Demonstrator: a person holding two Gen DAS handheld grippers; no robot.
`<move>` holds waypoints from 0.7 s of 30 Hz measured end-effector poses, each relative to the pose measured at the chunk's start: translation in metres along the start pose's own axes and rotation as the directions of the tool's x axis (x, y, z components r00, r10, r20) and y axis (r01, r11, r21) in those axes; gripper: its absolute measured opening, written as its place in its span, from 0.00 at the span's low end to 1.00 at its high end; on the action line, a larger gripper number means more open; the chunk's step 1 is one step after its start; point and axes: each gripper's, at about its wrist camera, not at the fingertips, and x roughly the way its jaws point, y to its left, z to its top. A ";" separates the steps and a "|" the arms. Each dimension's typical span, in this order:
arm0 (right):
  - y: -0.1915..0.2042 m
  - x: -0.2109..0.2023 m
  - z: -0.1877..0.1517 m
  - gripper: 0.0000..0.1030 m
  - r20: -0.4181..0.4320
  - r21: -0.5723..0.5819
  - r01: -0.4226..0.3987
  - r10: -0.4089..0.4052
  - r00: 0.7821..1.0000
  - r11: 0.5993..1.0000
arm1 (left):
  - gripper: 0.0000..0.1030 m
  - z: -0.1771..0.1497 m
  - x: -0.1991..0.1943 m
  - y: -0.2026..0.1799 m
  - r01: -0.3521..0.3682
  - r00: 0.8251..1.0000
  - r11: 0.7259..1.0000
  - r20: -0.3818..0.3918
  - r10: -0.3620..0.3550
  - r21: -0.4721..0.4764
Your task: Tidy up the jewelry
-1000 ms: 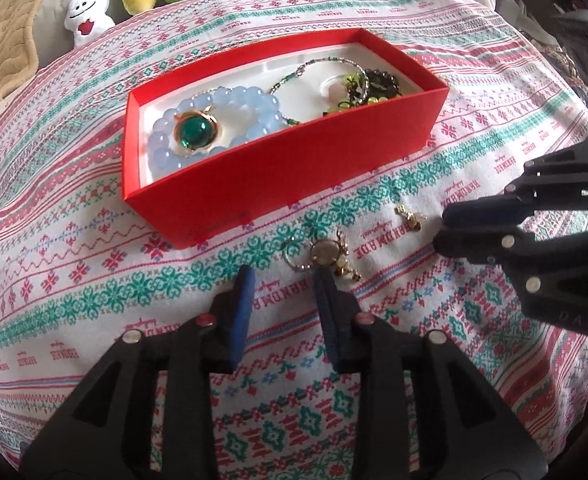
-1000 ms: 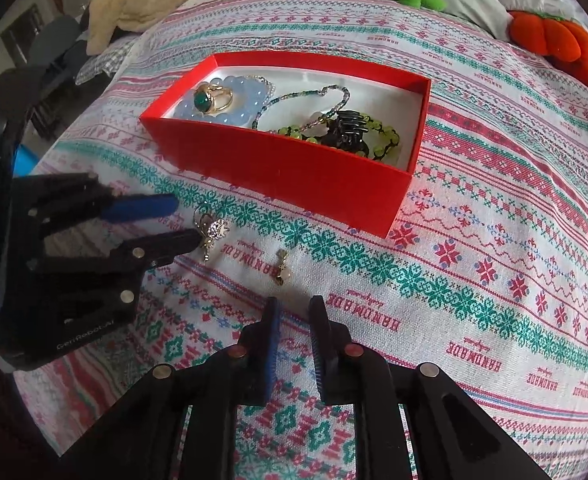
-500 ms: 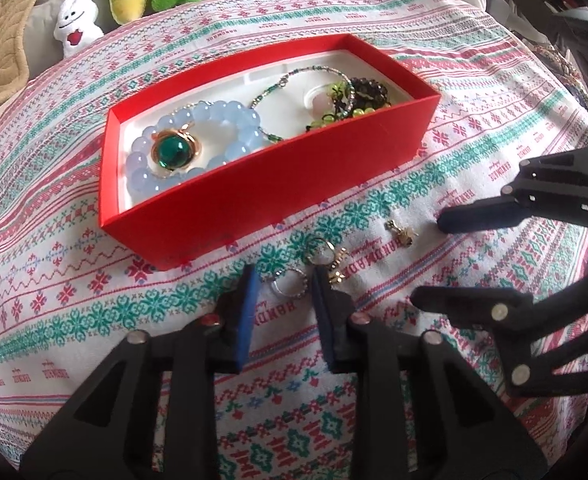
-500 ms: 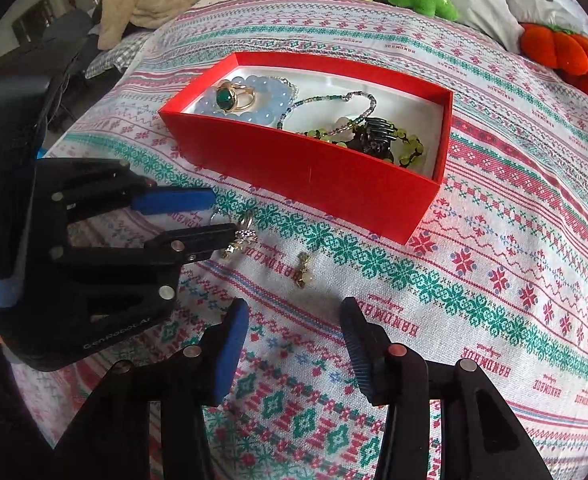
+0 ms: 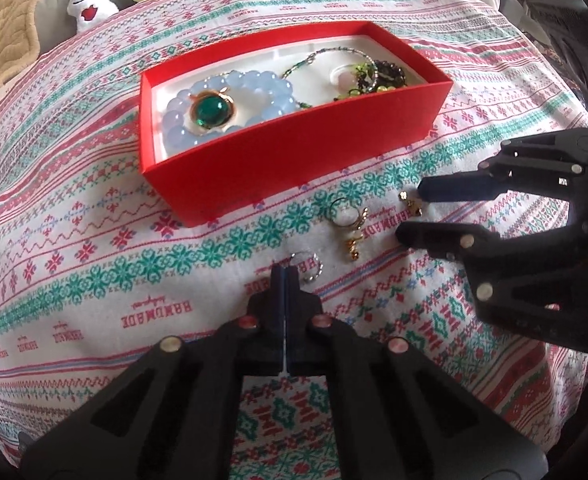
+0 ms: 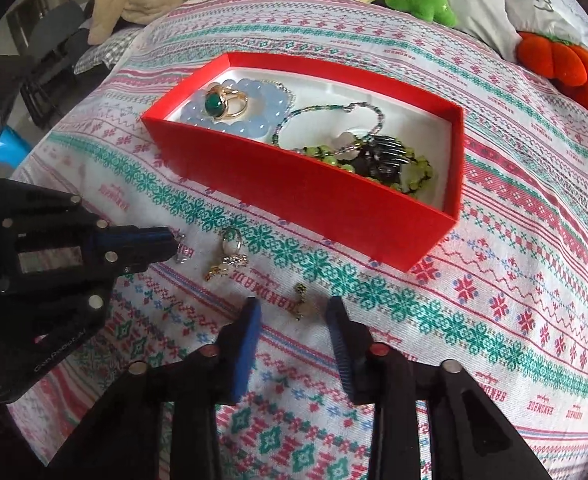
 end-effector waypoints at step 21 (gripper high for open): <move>-0.019 -0.014 0.003 0.06 0.005 0.108 -0.043 0.043 0.999 0.993 | 0.36 0.001 -0.002 -0.007 0.079 0.997 0.996 0.011 -0.079 0.029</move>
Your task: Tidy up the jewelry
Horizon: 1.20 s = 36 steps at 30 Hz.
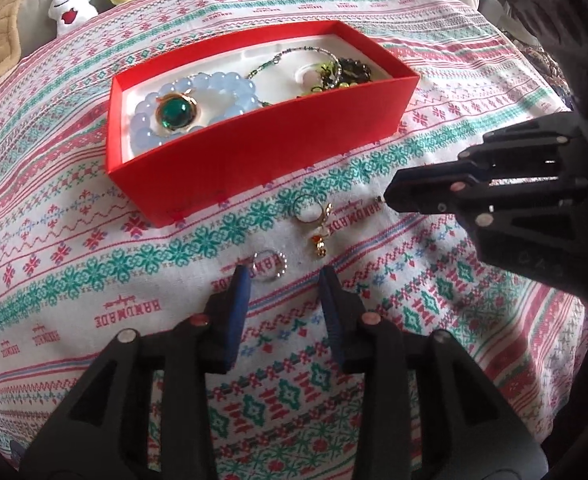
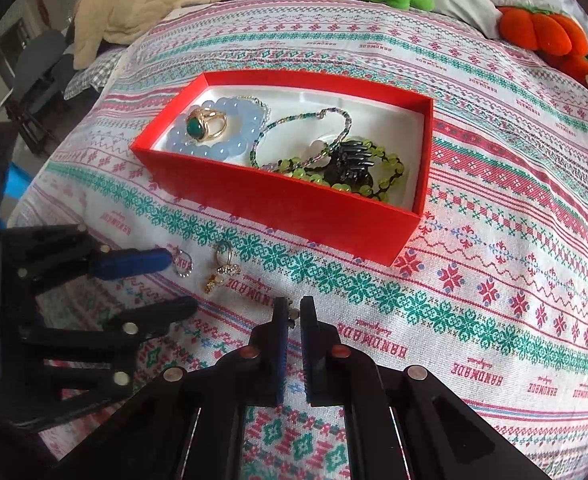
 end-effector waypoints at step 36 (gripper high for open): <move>-0.039 -0.063 0.035 0.06 0.190 0.173 -0.118 0.084 0.978 0.978 | 0.17 0.049 -0.052 0.025 -0.014 0.980 0.989 0.193 0.043 -0.149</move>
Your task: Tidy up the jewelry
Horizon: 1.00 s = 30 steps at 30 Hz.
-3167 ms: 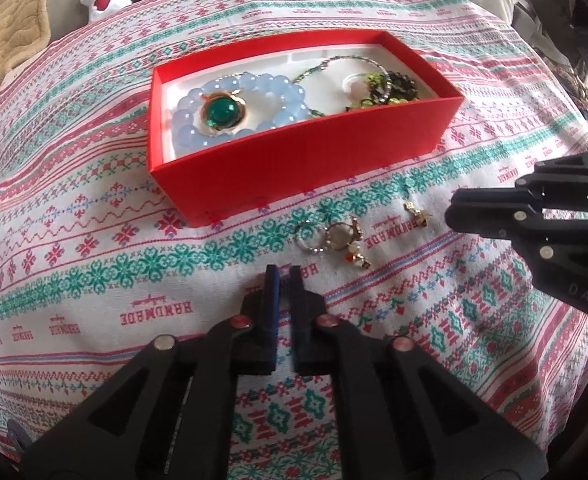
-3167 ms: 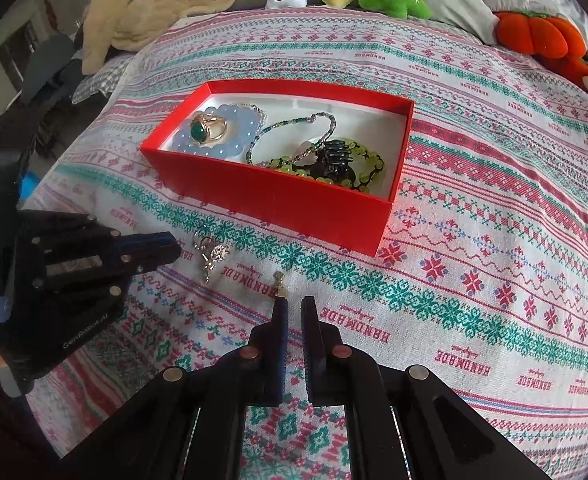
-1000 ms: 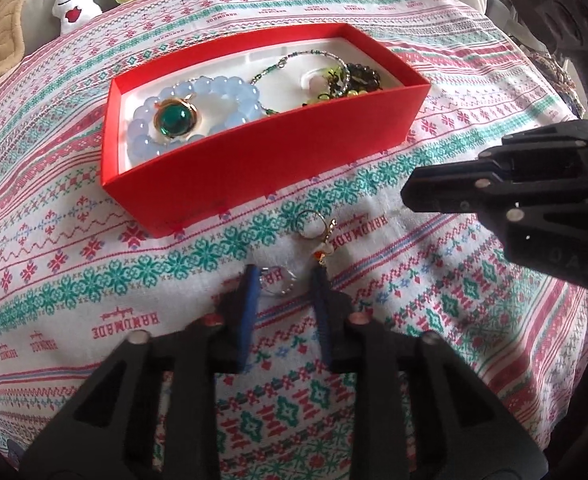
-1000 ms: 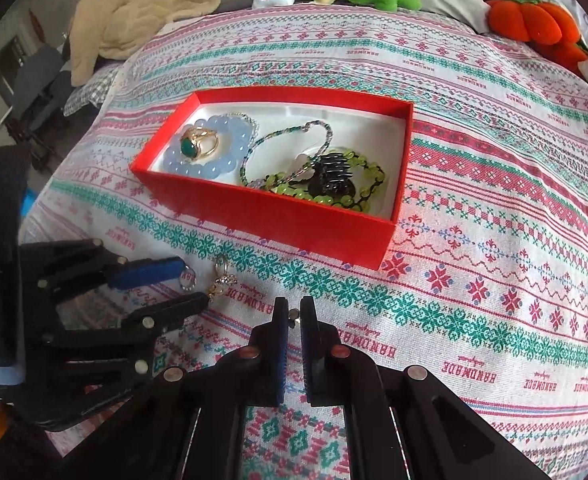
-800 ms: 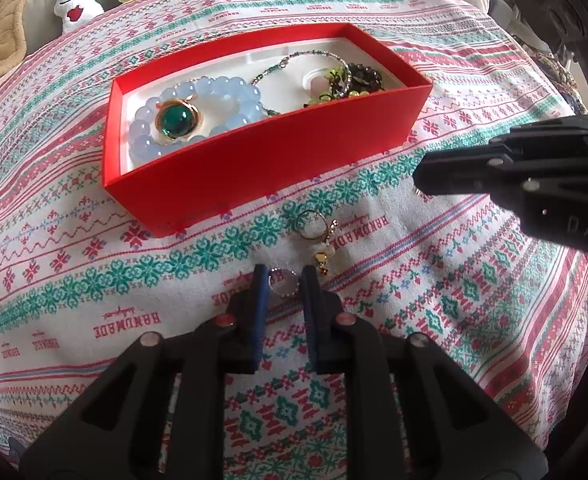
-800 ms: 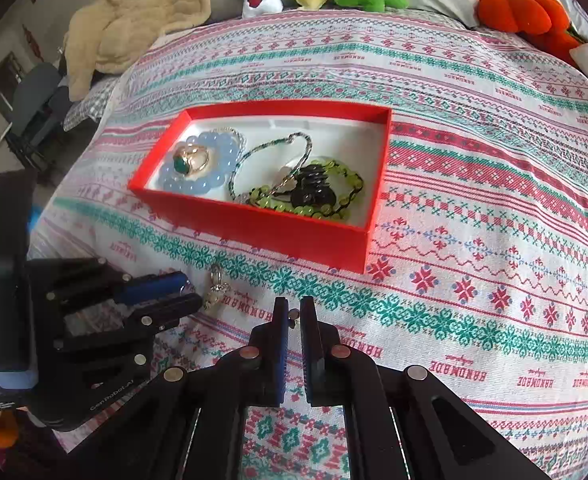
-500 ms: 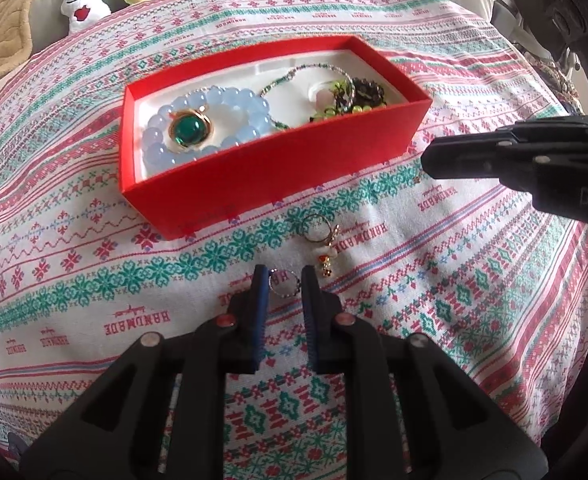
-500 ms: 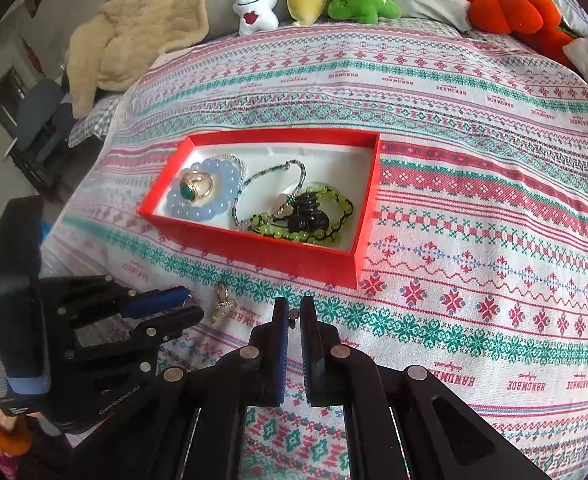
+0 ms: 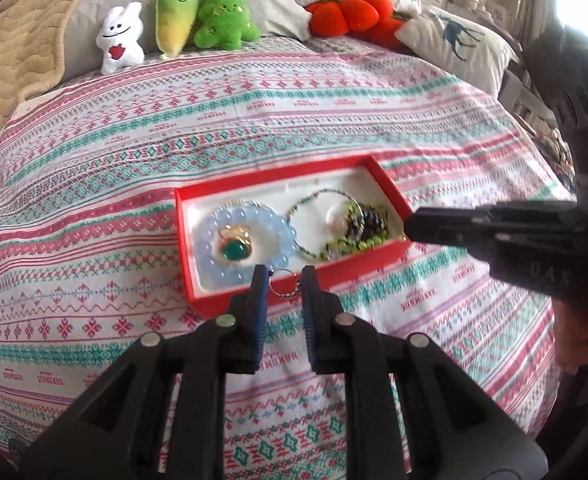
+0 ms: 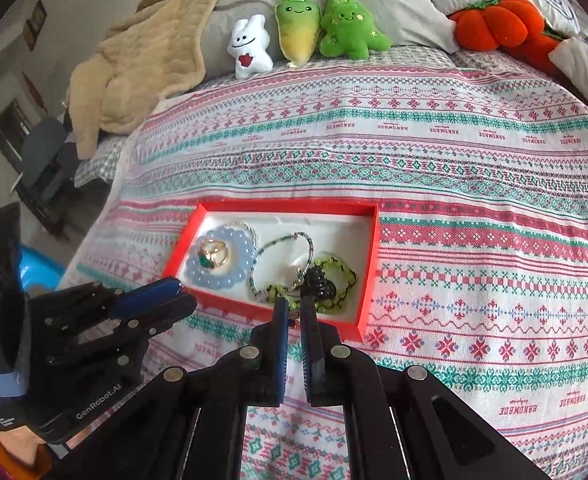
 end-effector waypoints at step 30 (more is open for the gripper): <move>-0.012 0.006 0.004 0.14 -0.017 0.015 0.019 -0.019 1.000 1.000 | 0.52 0.005 0.009 0.003 -0.078 0.997 0.996 -0.009 0.078 -0.041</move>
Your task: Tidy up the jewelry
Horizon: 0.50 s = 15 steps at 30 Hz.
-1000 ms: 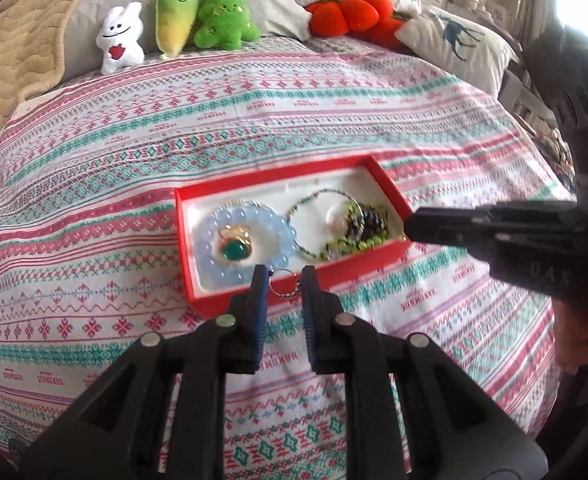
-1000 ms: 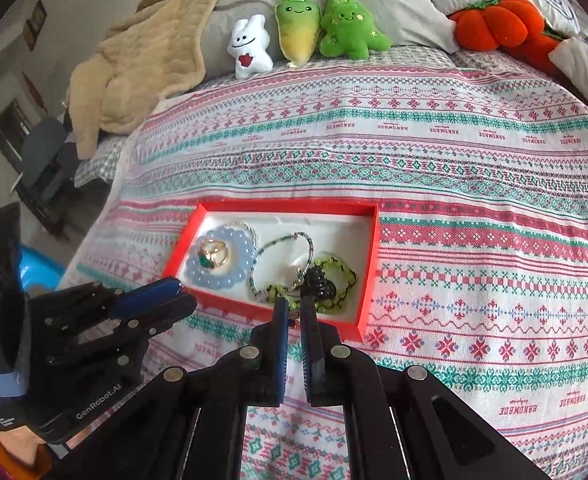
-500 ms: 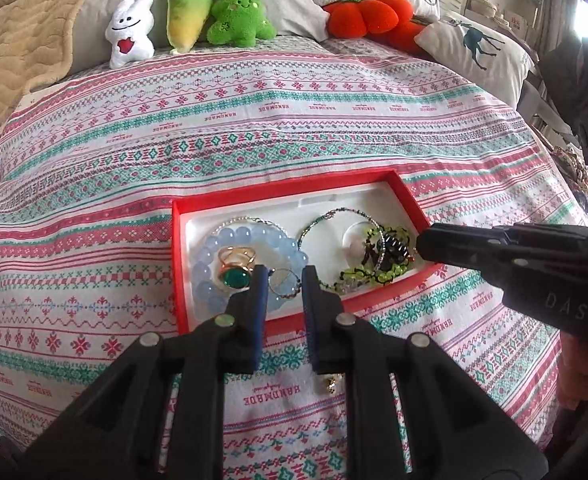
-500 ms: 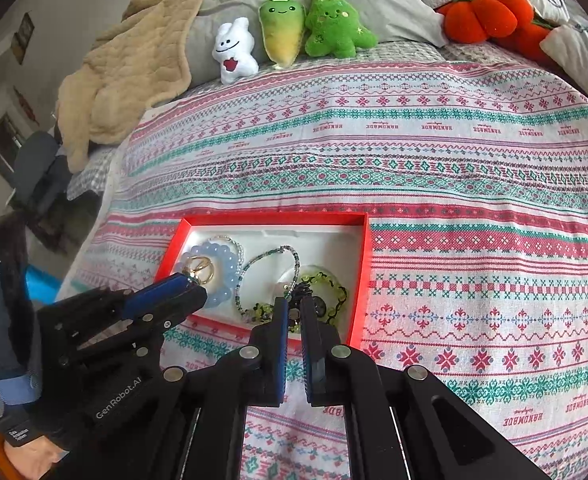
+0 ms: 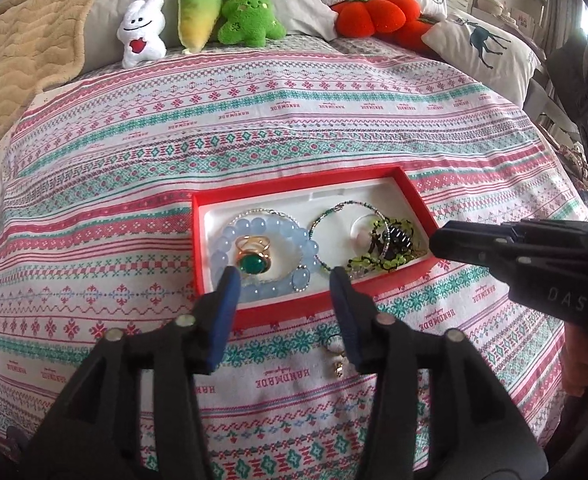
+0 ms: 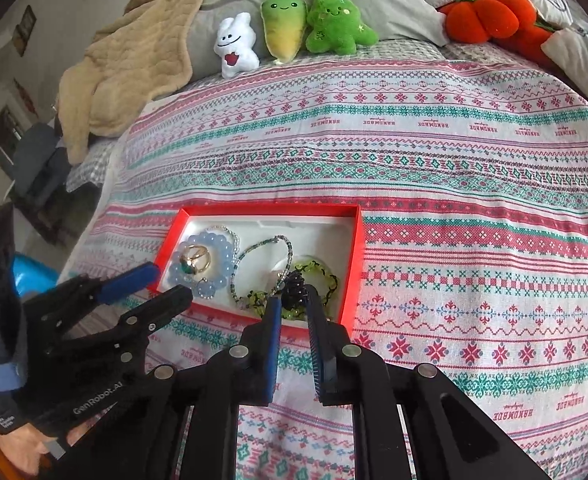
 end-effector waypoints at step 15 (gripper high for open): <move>0.016 -0.008 -0.027 0.14 -0.052 -0.092 0.003 -0.008 0.999 0.996 | 0.75 -0.024 -0.007 0.011 -0.058 0.993 0.997 -0.106 0.053 -0.046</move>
